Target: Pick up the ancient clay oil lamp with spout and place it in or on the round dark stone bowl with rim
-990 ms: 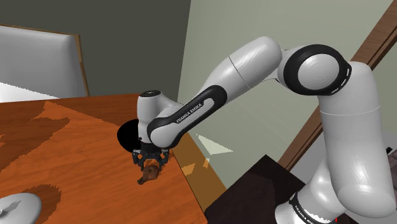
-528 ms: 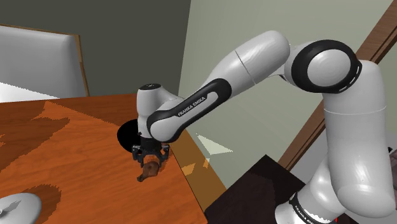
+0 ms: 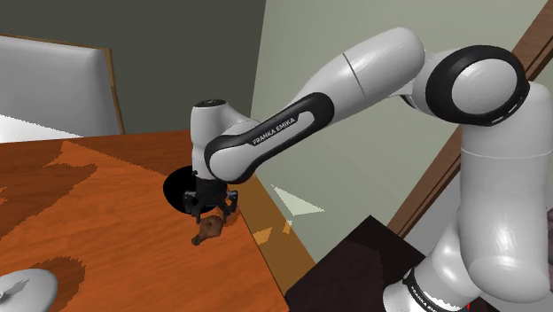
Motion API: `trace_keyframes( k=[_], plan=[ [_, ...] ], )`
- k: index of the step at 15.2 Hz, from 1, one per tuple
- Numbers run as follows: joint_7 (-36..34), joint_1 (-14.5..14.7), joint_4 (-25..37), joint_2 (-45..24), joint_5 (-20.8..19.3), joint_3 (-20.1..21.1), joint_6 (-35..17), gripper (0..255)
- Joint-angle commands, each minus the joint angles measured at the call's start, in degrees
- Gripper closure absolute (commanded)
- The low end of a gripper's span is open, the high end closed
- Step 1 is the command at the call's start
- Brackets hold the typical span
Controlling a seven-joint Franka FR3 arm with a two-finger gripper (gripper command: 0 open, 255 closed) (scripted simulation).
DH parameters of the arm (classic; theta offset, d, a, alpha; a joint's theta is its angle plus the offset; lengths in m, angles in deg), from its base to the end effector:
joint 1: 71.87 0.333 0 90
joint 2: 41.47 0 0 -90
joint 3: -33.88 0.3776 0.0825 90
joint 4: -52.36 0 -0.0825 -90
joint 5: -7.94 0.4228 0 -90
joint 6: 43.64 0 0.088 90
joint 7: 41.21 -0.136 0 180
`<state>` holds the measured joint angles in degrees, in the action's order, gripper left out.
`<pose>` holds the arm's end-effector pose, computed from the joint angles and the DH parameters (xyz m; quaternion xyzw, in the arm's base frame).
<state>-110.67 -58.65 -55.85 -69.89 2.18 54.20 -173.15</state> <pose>0.5728 0.3586 0.2476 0.9546 -0.2906 -0.0645 0.0062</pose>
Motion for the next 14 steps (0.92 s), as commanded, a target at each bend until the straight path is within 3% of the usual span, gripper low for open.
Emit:
trace_keyframes(
  k=[1,14],
  plan=[
    [0.2,-0.2,0.3,1.0,0.4,0.2,1.3,255],
    [1.1,-1.2,2.6,6.9,2.7,1.5,9.2,255]
  ],
)
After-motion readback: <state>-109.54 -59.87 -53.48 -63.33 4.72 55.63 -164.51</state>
